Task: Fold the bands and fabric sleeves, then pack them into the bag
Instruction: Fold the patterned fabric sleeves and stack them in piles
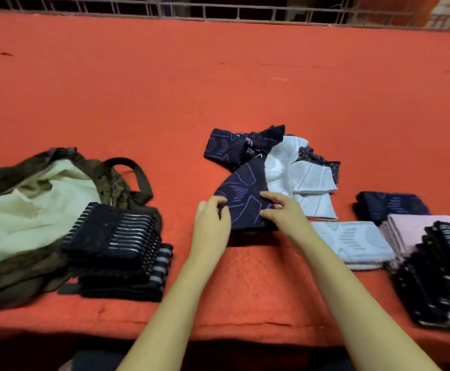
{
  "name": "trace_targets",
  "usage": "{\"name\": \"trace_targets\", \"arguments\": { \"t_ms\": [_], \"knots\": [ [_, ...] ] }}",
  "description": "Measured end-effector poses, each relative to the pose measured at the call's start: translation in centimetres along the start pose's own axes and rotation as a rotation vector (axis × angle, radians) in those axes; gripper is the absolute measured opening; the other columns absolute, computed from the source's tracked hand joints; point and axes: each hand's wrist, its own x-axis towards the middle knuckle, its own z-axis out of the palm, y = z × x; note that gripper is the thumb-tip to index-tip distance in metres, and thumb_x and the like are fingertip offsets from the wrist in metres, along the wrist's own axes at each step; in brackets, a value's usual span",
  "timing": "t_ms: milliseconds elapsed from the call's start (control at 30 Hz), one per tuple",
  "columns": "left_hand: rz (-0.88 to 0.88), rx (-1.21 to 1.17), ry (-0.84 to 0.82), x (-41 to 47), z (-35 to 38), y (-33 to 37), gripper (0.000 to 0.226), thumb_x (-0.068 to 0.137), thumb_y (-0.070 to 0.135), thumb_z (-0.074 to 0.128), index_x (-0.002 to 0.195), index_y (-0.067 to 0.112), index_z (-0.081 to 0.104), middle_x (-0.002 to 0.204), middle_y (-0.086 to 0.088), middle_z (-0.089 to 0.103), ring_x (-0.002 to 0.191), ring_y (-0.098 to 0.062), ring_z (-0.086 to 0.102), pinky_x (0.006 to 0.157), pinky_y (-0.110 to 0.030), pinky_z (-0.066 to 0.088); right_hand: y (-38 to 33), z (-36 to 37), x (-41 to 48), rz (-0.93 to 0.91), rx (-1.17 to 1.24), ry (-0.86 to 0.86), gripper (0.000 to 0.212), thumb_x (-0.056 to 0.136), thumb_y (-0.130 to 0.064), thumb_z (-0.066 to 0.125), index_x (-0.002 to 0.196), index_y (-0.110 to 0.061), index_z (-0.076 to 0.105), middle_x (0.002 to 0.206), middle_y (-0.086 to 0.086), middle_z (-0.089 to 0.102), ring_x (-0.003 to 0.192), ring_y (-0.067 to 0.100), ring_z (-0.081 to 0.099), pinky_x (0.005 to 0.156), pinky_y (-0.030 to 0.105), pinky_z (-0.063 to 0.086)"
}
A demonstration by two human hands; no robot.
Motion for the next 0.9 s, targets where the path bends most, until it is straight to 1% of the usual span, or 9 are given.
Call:
{"name": "trace_targets", "arguments": {
  "t_ms": [67,100,233,333,467,567,667,767,900],
  "knots": [
    [-0.005,0.088,-0.055,-2.3,-0.4,-1.9,0.023,0.091,0.011,0.053,0.113,0.012,0.060,0.083,0.002,0.044,0.081,-0.016,0.046,0.072,-0.018,0.027,2.2,-0.1,-2.0,0.012,-0.072,-0.035,0.037,0.082,0.012,0.057,0.115,-0.002,0.062,0.099,0.007,0.062,0.067,-0.006,0.053,0.060,0.002,0.041],
    [0.005,0.116,-0.075,-3.1,-0.6,-2.6,0.023,0.091,0.012,0.054,0.114,0.012,0.059,0.081,0.004,0.042,0.079,-0.017,0.046,0.071,-0.020,0.028,3.1,-0.2,-2.7,0.014,-0.111,-0.069,0.030,0.083,0.007,0.060,0.110,-0.005,0.065,0.098,0.006,0.064,0.068,-0.003,0.055,0.060,0.004,0.040],
    [0.045,0.213,-0.047,-3.2,-0.7,-2.8,0.028,0.094,0.024,0.050,0.120,0.014,0.055,0.095,-0.007,0.055,0.098,-0.029,0.052,0.088,-0.036,0.037,4.2,-0.1,-3.2,-0.051,-0.238,-0.034,0.008,0.087,-0.018,0.063,0.091,-0.018,0.070,0.089,-0.003,0.069,0.081,0.008,0.059,0.073,0.021,0.044],
    [-0.008,0.236,0.009,-0.8,0.0,-2.6,0.035,0.097,0.031,0.045,0.127,0.013,0.050,0.108,-0.017,0.058,0.106,-0.034,0.051,0.092,-0.041,0.035,3.5,0.5,-2.0,-0.106,-0.313,0.053,0.023,0.088,-0.020,0.062,0.109,-0.013,0.068,0.109,0.002,0.066,0.101,0.014,0.059,0.096,0.032,0.043],
    [-0.028,0.331,-0.008,0.6,1.6,-3.1,0.038,0.096,0.032,0.048,0.129,0.014,0.049,0.113,-0.018,0.059,0.108,-0.035,0.051,0.094,-0.038,0.032,4.5,1.4,-1.3,-0.133,-0.442,0.043,0.042,0.088,-0.011,0.061,0.130,-0.007,0.054,0.131,0.011,0.050,0.124,0.021,0.046,0.102,0.021,0.028],
    [0.074,0.115,0.062,0.0,1.4,-3.5,0.032,0.094,0.023,0.053,0.126,0.021,0.057,0.101,-0.007,0.056,0.096,-0.023,0.052,0.088,-0.031,0.037,5.0,2.1,-2.1,-0.280,-0.393,0.056,0.043,0.089,0.001,0.054,0.132,-0.009,0.053,0.140,0.010,0.043,0.132,0.019,0.038,0.110,0.022,0.023],
    [0.225,0.076,0.174,-0.5,1.3,-3.6,0.028,0.093,0.014,0.055,0.118,0.021,0.065,0.096,-0.002,0.049,0.091,-0.018,0.047,0.088,-0.025,0.035,5.5,2.3,-2.6,-0.367,-0.384,0.089,0.043,0.088,-0.001,0.052,0.129,-0.012,0.056,0.140,0.010,0.042,0.132,0.020,0.037,0.113,0.026,0.023],
    [0.131,0.263,0.123,-0.3,1.8,-3.8,0.027,0.092,0.013,0.054,0.114,0.023,0.067,0.114,-0.005,0.047,0.104,-0.024,0.043,0.093,-0.035,0.036,5.8,2.5,-2.6,-0.313,-0.496,0.149,0.037,0.087,-0.005,0.057,0.124,-0.013,0.060,0.142,0.013,0.036,0.128,0.027,0.035,0.106,0.020,0.017],
    [0.069,0.324,0.027,-0.4,1.7,-3.7,0.029,0.093,0.014,0.051,0.117,0.024,0.064,0.130,-0.005,0.042,0.117,-0.025,0.037,0.097,-0.036,0.030,6.2,2.6,-3.4,-0.371,-0.628,0.145,0.031,0.087,-0.008,0.060,0.118,-0.011,0.064,0.141,0.016,0.036,0.118,0.030,0.037,0.101,0.020,0.017]
  ]
}}
